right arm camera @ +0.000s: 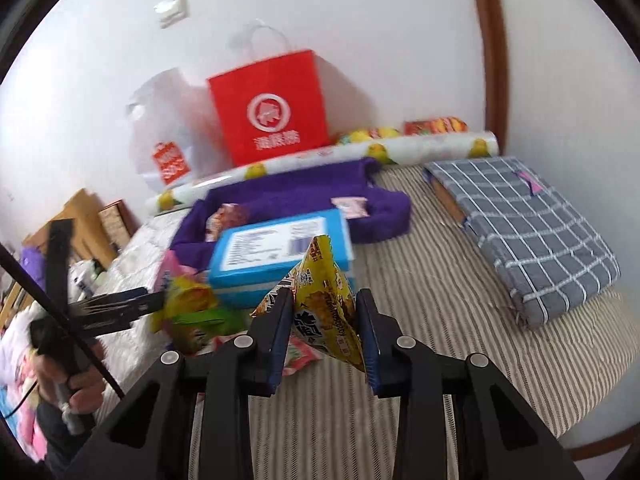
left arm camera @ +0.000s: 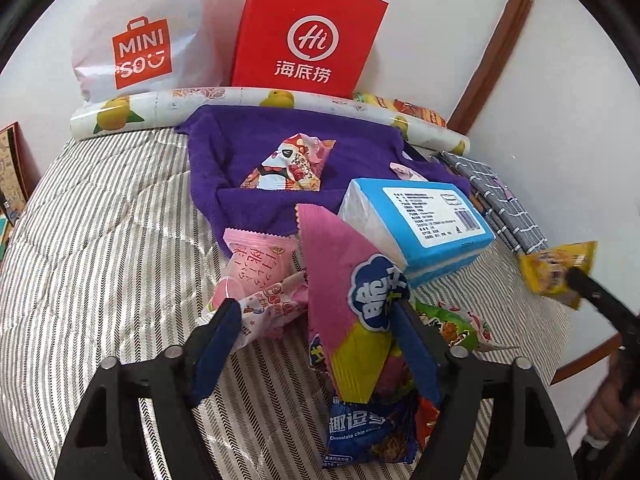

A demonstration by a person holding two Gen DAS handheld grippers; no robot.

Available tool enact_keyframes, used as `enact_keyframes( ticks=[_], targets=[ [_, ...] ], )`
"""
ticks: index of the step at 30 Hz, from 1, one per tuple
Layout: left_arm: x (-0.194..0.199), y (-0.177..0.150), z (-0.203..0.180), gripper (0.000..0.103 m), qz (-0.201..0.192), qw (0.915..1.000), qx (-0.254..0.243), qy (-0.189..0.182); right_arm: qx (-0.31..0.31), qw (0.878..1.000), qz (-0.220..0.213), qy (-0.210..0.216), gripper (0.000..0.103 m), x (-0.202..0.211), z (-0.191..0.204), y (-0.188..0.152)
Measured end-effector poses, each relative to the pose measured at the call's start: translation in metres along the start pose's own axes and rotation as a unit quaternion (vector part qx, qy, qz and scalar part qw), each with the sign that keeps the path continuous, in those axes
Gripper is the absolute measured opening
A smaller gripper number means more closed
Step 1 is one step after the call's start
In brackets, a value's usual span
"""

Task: Organize snacks
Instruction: 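Lift the yellow bag with the right gripper while the left approaches the pink-and-blue bag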

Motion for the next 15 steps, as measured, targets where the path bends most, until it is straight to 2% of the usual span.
enact_keyframes(
  ticks=[5,10,15],
  targets=[
    [0.003,-0.001,0.000,0.064,-0.003,0.9999,-0.003,-0.015,-0.023,0.998,0.042,-0.035,0.032,-0.038,-0.021,-0.016],
    [0.002,0.001,-0.002,0.058,-0.004,0.9996,-0.007,-0.027,-0.036,0.996,0.065,-0.046,0.032,-0.058,-0.031,-0.027],
    [-0.001,0.002,-0.005,0.052,0.000,0.9990,-0.005,-0.045,-0.018,0.995,0.084,-0.050,0.032,-0.072,-0.028,-0.036]
  ],
)
Point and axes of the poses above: each gripper's, at about its wrist camera, not at the fingertips, and x roughly against the way its jaws point, z to its left, y to its top, the point moved 8 cm from there along -x, roughly the way its jaws point, and after that the axes turned 7 degrees about -y, right-handed, at the moved point
